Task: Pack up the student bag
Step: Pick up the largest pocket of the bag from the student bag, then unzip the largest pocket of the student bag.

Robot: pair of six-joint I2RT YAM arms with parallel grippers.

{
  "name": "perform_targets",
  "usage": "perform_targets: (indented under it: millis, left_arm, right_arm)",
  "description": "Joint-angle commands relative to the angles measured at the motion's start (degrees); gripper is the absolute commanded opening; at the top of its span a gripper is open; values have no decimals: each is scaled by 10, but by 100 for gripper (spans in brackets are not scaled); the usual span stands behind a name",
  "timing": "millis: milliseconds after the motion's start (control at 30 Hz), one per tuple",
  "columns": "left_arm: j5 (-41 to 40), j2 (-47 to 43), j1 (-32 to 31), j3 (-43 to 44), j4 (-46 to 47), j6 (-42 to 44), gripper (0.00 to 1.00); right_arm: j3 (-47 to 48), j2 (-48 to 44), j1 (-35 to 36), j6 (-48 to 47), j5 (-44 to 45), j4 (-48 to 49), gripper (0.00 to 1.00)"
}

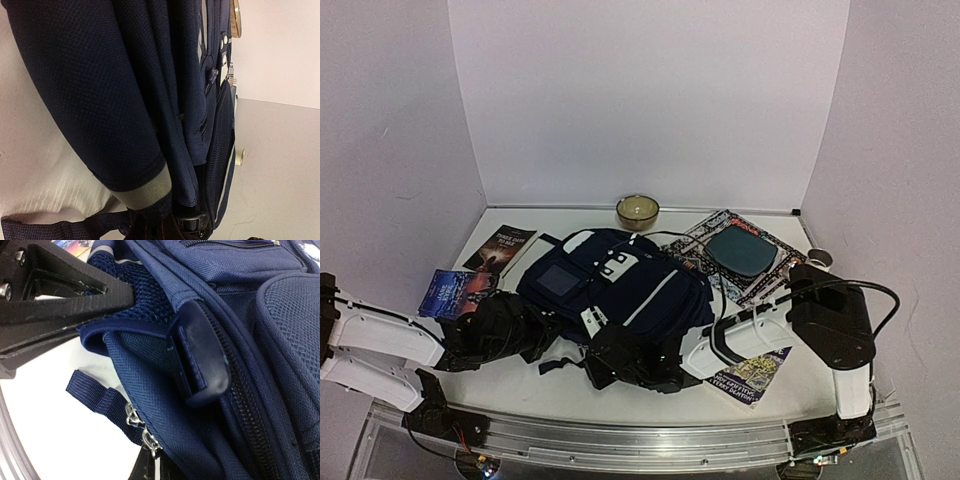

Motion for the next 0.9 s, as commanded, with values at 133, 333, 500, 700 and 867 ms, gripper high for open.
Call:
perform_targets:
  millis: [133, 333, 500, 700, 867]
  left_arm:
    - [-13, -23, -6, 31, 47, 23, 0]
    - [-77, -25, 5, 49, 10, 123, 0]
    - [-51, -6, 57, 69, -31, 186, 0]
    - [-40, 20, 129, 106, -116, 272, 0]
    - [-31, 40, 181, 138, -174, 347, 0]
  right_arm:
    - [-20, -45, -5, -8, -5, 1, 0]
    - [-56, -95, -5, -11, -27, -84, 0]
    - [-105, -150, -4, 2, -65, -130, 0]
    - [-148, -209, -4, 7, -43, -201, 0]
    - [-155, -233, -5, -6, -14, -245, 0]
